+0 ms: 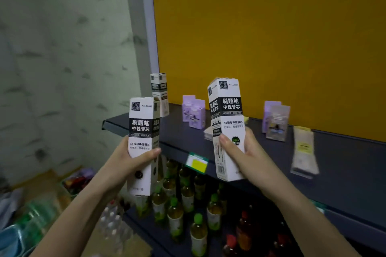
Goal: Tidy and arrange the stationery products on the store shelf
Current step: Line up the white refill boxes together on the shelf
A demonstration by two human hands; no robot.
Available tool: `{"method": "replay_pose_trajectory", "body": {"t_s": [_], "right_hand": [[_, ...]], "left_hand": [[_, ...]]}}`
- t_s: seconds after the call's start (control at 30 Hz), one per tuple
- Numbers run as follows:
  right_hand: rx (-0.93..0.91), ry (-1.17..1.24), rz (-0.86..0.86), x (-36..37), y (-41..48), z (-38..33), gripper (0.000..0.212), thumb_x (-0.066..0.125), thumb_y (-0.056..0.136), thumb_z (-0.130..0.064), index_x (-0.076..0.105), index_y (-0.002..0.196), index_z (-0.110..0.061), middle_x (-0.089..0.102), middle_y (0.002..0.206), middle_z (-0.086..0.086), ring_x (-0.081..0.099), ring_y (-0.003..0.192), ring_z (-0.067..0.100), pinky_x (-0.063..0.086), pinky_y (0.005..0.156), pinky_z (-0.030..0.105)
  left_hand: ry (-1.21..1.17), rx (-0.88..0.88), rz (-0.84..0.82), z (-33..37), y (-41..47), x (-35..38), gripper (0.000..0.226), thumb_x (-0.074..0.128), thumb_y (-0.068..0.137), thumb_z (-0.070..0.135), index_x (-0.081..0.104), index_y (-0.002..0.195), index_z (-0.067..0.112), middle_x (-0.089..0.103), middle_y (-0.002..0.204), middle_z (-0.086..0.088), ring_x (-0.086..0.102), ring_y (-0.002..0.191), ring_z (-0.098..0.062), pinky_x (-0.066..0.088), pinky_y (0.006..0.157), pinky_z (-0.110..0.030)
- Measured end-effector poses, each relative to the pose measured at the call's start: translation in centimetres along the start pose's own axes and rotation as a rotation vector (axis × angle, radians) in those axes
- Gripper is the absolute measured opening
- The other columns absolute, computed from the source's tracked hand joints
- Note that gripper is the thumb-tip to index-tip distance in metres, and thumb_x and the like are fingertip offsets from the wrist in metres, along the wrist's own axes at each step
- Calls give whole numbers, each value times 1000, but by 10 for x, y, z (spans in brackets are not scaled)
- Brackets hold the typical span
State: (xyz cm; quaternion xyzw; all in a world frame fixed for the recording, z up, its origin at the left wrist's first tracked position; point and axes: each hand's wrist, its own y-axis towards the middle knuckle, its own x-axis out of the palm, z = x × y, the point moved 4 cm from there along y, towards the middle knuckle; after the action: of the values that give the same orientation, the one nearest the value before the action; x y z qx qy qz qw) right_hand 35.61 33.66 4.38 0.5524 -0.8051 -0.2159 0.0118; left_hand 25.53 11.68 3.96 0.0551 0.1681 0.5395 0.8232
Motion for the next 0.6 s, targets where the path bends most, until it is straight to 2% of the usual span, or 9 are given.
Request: {"method": "replay_pose_trajectory", "body": {"t_s": [0.07,0.17,0.23,0.3,0.43,0.5,0.53,0.6], "right_hand": [[1,-20,-14,22,22,2,39,51,80,-60,45,115,-45,56,125,-9,56,112,6,47,96,36],[38,-32,-37,48,55,9,54,54,80,-55,43,127,-30,55,128,-4,59,109,10,50,93,39],[61,-10,-51,62,77,13,46,55,87,-37,40,128,-20,58,120,-3,61,97,6,54,83,30],[73,-6,-56,74,99,16,39,56,88,-26,40,123,-16,58,106,-6,60,88,2,54,77,25],[97,-74,-33,91,152,23,42,63,84,-23,45,121,-11,58,97,-8,60,87,7,53,87,37],[122,-103,-32,98,179,28,43,65,82,-25,46,118,-13,59,98,-6,61,86,8,54,82,35],[132,-119,-37,102,190,30,42,66,82,-26,46,117,-13,59,98,-6,61,86,7,54,78,31],[144,-158,-35,107,214,33,41,67,81,-24,44,113,-15,58,98,-9,60,86,4,52,71,24]], "left_hand": [[0,5,-8,-8,15,-21,45,71,64,34,55,100,12,63,106,-24,62,99,-37,48,91,-51],[0,20,-14,-20,42,-47,41,70,69,34,53,96,9,62,102,-27,62,89,-31,51,85,-48],[-17,10,8,-31,64,-64,40,70,74,34,51,103,14,63,101,-16,62,92,-25,52,80,-39],[-26,-8,10,-44,88,-79,45,65,78,39,46,112,17,62,107,-11,62,96,-24,51,81,-36],[-83,-9,-11,-59,138,-103,40,56,87,27,42,122,15,62,108,-10,61,95,-24,52,82,-38],[-104,2,-23,-66,166,-113,40,55,87,23,41,123,12,62,111,-10,62,93,-23,52,84,-43],[-103,8,-31,-70,181,-117,40,55,86,23,42,122,11,63,110,-7,63,90,-20,54,80,-42],[-100,20,-60,-78,210,-127,39,56,85,21,45,121,12,65,105,-3,67,83,-13,58,65,-31]]}}
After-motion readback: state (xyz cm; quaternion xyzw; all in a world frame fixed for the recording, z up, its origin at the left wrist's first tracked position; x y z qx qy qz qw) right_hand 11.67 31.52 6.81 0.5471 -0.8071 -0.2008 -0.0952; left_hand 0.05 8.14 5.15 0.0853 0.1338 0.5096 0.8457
